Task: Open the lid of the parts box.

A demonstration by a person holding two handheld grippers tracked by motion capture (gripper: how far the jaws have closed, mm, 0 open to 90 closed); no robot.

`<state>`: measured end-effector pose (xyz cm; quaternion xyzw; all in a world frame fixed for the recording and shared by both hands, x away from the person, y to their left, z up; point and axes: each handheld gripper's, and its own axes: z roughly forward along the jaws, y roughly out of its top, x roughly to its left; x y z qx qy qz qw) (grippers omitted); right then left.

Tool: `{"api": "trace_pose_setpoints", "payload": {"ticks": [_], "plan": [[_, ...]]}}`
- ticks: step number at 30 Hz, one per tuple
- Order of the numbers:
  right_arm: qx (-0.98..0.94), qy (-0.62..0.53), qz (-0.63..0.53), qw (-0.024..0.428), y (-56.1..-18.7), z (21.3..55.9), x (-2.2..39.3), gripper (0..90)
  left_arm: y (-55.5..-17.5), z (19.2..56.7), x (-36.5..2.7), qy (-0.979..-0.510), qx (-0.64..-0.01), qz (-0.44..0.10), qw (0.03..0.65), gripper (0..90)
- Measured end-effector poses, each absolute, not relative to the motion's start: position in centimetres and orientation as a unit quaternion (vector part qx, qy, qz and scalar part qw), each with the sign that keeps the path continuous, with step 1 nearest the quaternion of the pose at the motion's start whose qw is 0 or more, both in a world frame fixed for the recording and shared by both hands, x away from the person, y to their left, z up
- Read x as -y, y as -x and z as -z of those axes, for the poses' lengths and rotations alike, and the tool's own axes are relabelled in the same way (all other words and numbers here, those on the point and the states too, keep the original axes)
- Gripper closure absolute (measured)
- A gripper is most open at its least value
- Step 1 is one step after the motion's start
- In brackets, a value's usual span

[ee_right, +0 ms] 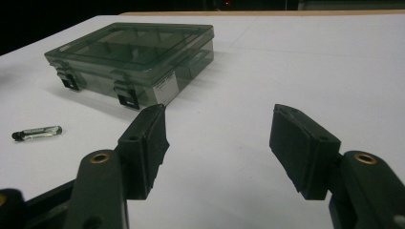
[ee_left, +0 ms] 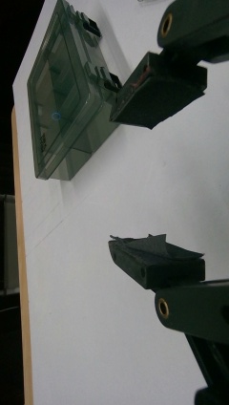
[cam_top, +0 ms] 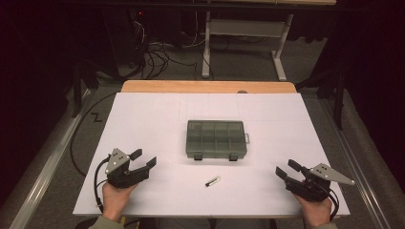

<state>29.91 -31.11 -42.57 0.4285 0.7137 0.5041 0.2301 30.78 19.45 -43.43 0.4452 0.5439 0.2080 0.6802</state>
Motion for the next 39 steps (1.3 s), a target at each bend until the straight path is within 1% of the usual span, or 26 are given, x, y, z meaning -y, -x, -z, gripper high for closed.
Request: {"api": "trace_pose_setpoints", "payload": {"ticks": [39], "plan": [[-0.705,-0.436,-0.514,0.222,-29.94,42.43,31.13,42.4,-30.79,43.07,-19.2,-0.447,-0.538,-0.206,0.684,36.2]]}}
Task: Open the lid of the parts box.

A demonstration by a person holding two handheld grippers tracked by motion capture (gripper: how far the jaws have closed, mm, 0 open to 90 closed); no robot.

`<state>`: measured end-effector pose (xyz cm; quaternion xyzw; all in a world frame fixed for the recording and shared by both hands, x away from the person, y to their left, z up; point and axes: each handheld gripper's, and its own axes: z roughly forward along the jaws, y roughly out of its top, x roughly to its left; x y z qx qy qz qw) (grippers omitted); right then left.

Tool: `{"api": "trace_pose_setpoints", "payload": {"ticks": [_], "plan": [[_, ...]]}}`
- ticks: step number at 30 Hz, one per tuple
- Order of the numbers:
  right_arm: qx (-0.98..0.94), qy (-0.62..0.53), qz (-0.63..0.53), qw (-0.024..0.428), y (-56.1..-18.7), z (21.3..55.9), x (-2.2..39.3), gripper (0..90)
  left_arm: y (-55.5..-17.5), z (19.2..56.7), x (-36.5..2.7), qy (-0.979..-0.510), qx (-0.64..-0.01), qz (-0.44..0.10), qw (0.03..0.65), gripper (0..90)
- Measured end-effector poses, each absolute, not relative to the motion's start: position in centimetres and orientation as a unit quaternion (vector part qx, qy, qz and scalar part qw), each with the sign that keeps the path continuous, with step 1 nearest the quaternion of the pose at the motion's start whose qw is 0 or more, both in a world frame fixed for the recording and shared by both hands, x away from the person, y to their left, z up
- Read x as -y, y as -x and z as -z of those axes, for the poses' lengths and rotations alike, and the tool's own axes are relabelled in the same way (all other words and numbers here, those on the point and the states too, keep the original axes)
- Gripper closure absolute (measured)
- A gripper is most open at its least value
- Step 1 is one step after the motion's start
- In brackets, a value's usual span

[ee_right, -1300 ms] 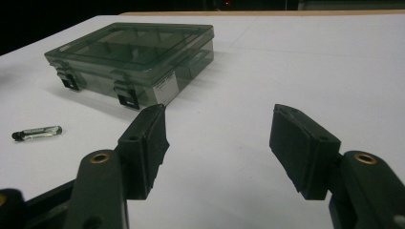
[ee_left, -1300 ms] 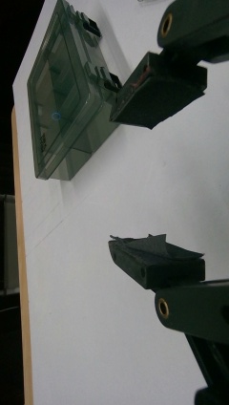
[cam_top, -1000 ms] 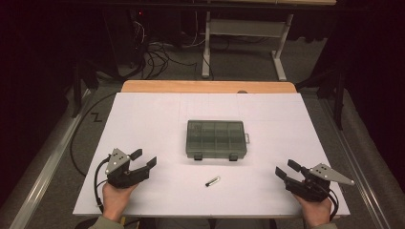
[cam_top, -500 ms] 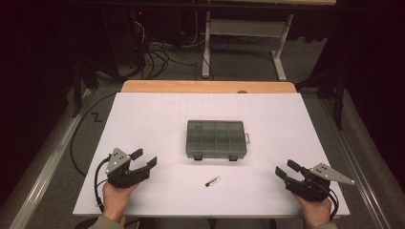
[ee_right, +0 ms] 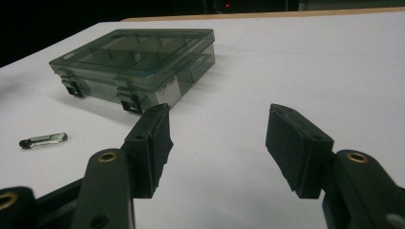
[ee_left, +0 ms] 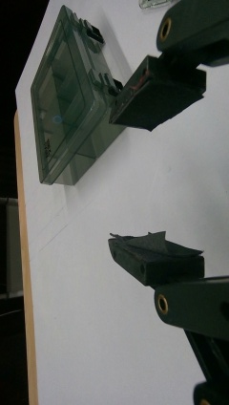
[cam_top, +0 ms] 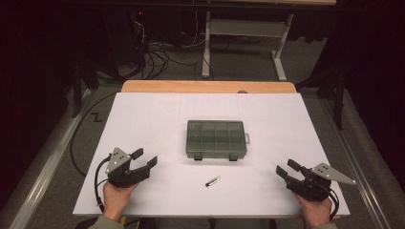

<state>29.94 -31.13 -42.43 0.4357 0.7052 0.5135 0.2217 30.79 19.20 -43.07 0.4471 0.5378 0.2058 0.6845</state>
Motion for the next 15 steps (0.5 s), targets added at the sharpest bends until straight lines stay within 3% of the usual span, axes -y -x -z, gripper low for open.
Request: {"api": "trace_pose_setpoints", "payload": {"ticks": [15], "plan": [[-0.704,-0.433,-0.519,0.219,-30.17,42.35,30.74,43.8,-31.05,42.97,-18.96,-0.443,-0.537,-0.207,0.687,37.2]]}}
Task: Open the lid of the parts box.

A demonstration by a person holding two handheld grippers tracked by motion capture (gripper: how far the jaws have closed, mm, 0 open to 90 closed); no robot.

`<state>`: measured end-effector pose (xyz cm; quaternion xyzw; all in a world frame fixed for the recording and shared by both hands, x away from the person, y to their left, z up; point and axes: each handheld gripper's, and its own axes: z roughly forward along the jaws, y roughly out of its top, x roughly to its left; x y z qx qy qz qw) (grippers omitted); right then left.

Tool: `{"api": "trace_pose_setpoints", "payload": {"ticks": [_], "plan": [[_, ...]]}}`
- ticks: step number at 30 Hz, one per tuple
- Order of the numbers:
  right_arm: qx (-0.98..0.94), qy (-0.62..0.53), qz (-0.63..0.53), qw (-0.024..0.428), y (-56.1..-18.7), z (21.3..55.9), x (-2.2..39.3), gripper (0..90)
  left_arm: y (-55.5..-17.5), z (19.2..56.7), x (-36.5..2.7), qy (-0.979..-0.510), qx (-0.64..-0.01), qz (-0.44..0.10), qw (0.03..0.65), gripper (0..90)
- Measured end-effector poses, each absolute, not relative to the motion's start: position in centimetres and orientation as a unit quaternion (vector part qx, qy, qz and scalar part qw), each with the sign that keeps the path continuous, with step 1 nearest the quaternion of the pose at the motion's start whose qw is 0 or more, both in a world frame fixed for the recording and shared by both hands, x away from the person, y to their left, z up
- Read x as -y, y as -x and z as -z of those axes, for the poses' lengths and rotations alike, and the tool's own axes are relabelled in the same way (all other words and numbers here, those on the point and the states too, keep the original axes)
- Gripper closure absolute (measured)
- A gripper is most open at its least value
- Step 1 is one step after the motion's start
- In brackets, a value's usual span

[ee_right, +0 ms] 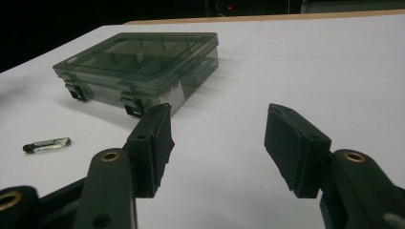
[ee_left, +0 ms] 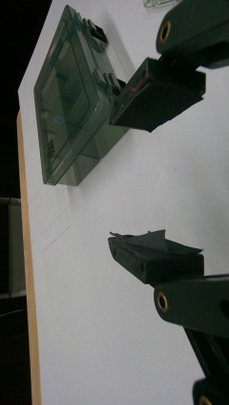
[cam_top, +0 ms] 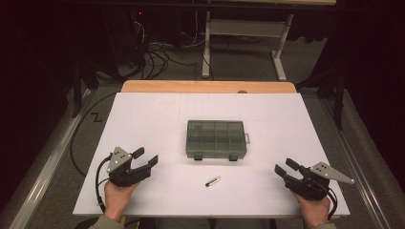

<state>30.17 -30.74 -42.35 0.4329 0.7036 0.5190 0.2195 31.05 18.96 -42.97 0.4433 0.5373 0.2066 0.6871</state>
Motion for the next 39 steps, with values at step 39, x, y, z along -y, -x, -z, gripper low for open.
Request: {"api": "trace_pose_setpoints", "payload": {"ticks": [39], "plan": [[-0.709,-0.405,-0.529,0.231,-31.9,41.8,28.1,47.1,-31.9,42.4,-18.0,-0.437,-0.529,-0.21,0.697,38.2]]}}
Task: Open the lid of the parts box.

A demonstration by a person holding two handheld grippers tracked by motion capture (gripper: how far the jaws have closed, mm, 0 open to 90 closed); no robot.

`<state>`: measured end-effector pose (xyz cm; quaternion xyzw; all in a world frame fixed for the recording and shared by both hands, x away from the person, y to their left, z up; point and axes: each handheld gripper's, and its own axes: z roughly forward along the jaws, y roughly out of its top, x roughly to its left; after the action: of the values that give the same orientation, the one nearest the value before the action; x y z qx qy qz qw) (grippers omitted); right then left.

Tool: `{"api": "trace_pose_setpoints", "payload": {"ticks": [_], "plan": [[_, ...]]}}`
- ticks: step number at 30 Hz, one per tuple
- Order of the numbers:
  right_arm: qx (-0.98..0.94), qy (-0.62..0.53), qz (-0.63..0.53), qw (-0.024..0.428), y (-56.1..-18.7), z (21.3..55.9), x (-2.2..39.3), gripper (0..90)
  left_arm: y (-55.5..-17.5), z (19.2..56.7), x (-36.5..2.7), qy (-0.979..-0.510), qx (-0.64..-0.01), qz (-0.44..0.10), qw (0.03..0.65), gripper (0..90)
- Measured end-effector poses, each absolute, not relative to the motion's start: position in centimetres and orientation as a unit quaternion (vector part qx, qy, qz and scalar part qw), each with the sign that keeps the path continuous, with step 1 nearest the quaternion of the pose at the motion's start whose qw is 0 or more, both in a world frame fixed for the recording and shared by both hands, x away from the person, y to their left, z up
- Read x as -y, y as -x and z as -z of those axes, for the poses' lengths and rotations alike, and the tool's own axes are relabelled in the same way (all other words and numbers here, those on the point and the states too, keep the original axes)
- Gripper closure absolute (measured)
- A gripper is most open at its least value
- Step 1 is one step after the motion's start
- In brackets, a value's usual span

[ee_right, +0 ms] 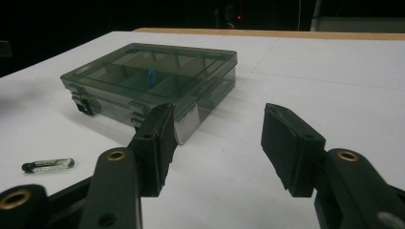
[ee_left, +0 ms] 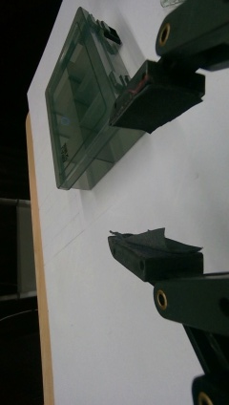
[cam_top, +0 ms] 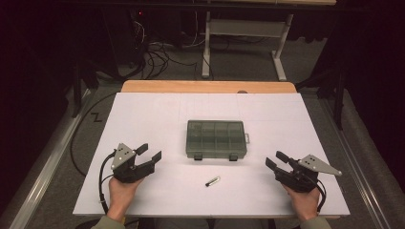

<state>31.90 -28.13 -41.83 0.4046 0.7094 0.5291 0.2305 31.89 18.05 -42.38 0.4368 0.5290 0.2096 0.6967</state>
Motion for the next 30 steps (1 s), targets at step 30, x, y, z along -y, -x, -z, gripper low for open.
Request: {"api": "trace_pose_setpoints", "payload": {"ticks": [30], "plan": [[-0.715,-0.384,-0.539,0.224,-33.8,41.8,26.0,47.5,-33.5,42.0,-16.0,-0.451,-0.517,-0.19,0.703,39.6]]}}
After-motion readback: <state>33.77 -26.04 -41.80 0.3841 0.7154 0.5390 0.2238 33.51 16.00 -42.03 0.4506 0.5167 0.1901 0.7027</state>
